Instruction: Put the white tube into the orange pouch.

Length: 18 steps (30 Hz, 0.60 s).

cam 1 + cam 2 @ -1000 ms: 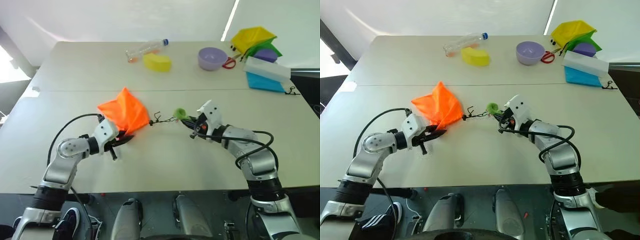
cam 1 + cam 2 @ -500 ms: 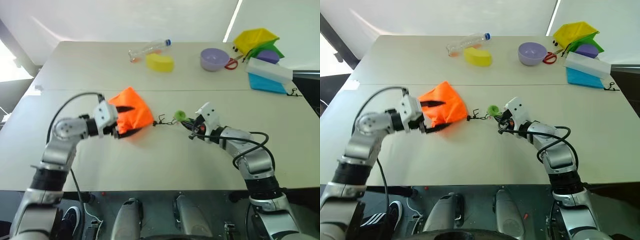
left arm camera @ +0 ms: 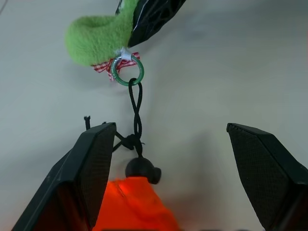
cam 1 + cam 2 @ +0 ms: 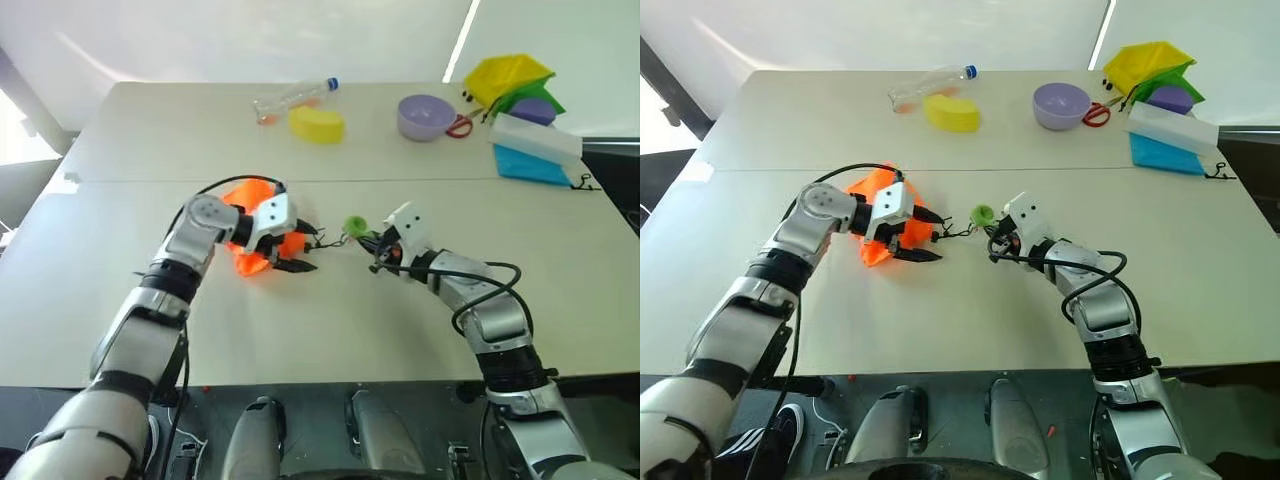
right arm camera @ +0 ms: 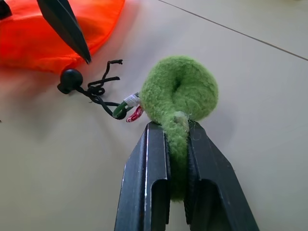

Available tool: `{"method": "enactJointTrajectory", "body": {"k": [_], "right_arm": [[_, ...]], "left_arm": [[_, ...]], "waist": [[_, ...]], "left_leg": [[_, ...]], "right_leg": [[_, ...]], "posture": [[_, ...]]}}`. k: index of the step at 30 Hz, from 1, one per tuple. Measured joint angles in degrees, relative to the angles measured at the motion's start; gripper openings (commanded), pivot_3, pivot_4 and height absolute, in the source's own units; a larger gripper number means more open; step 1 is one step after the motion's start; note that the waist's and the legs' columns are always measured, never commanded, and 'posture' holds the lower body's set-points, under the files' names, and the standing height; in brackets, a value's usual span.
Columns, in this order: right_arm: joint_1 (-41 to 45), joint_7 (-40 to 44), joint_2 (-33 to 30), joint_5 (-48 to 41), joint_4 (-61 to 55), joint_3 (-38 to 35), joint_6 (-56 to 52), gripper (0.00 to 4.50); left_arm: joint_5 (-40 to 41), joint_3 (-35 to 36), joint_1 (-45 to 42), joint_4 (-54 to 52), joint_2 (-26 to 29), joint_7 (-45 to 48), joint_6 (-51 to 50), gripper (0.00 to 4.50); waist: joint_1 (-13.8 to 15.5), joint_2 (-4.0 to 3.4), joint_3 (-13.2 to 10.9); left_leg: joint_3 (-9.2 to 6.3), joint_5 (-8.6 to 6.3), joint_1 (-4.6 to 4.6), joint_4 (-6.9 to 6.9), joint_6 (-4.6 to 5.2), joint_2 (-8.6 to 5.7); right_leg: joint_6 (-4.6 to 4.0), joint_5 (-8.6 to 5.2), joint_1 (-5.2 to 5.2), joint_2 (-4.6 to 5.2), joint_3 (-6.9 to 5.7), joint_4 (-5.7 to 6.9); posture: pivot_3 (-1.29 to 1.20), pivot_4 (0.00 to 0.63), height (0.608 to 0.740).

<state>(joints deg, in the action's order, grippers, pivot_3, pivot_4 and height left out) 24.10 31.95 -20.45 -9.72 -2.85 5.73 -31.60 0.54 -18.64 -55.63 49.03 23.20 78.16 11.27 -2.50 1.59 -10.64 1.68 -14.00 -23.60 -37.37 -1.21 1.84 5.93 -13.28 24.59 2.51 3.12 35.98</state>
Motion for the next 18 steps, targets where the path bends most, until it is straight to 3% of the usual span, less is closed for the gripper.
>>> {"method": "enactJointTrajectory", "body": {"k": [8, 18], "right_arm": [[0.0, -1.2, 1.0, 0.5, 0.5, 0.1, 0.9, 0.00], [0.0, -1.7, 1.4, 0.7, 0.9, 0.2, 1.4, 0.00]], "left_arm": [[-6.7, -1.5, -7.0, 13.7, -1.2, 0.4, 8.2, 3.93], [-9.7, -1.1, -9.9, 19.6, -2.0, -0.7, 10.6, 3.93]], "waist": [[0.1, 0.00, 0.0], [0.1, 0.00, 0.0]], "left_leg": [[-0.07, 0.00, -0.01, 0.02, 0.00, 0.00], [-0.09, 0.00, -0.03, -0.01, 0.00, 0.00]], "right_leg": [[0.01, 0.01, 0.03, -0.04, -0.01, 0.04], [0.04, 0.01, 0.03, -0.03, -0.02, 0.08]], "posture": [[0.00, 0.150, 0.740], [0.00, 0.150, 0.740]]}}
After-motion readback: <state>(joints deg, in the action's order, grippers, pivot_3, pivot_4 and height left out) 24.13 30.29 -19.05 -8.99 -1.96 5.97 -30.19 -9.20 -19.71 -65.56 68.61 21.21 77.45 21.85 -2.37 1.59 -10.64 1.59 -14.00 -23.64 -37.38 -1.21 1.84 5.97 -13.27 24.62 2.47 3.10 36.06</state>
